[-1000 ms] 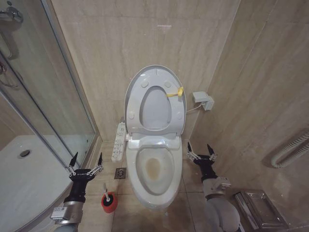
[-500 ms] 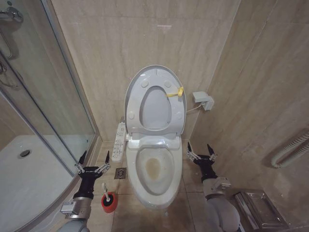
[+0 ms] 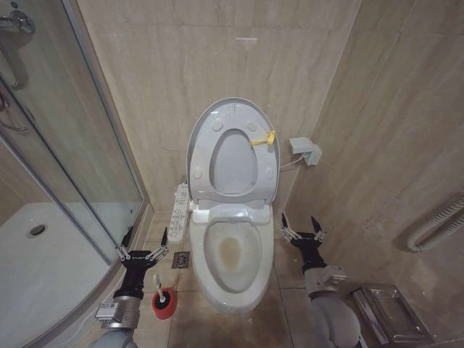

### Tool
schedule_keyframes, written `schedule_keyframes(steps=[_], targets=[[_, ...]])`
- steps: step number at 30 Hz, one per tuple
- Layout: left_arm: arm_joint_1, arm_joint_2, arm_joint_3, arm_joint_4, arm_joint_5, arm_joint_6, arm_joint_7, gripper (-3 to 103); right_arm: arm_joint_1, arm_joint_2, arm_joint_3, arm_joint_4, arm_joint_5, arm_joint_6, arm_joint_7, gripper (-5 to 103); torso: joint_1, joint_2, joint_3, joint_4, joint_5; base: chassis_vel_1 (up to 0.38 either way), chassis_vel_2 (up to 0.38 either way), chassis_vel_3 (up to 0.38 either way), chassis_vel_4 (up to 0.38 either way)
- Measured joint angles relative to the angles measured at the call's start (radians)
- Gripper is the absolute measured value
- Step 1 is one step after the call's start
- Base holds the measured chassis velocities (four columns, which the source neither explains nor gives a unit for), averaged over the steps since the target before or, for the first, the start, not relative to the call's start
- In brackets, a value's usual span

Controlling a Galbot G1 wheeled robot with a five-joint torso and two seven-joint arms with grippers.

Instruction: Open the toilet lid, clean the toilet bowl with a toilet brush, close the toilet lid, and flush.

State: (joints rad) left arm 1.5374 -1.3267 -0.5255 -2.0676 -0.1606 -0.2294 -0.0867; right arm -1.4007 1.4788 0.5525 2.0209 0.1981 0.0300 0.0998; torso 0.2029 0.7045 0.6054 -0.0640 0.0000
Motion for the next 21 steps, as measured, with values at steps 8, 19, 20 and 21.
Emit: schedule_keyframes(steps=[8,19,20,21], targets=[[0.0,0.0,0.0,0.001,0.001,-0.001,0.001,100,0.0,0.0,0.0,0.0,0.0,0.0,0.0,100,0.0,0.0,0.0,0.0,0.0,0.0,0.0,0.0,0.0],[0.0,0.0,-0.001,0.001,0.001,-0.002,0.001,100,0.0,0.0,0.0,0.0,0.0,0.0,0.0,100,0.0,0.0,0.0,0.0,0.0,0.0,0.0,0.0,0.0],[0.0,0.0,-0.001,0.001,0.001,-0.002,0.001,100,0.0,0.0,0.0,0.0,0.0,0.0,0.0,100,0.0,0.0,0.0,0.0,0.0,0.0,0.0,0.0,0.0],[0.0,0.0,-0.001,0.001,0.001,-0.002,0.001,100,0.0,0.0,0.0,0.0,0.0,0.0,0.0,100,0.0,0.0,0.0,0.0,0.0,0.0,0.0,0.0,0.0]])
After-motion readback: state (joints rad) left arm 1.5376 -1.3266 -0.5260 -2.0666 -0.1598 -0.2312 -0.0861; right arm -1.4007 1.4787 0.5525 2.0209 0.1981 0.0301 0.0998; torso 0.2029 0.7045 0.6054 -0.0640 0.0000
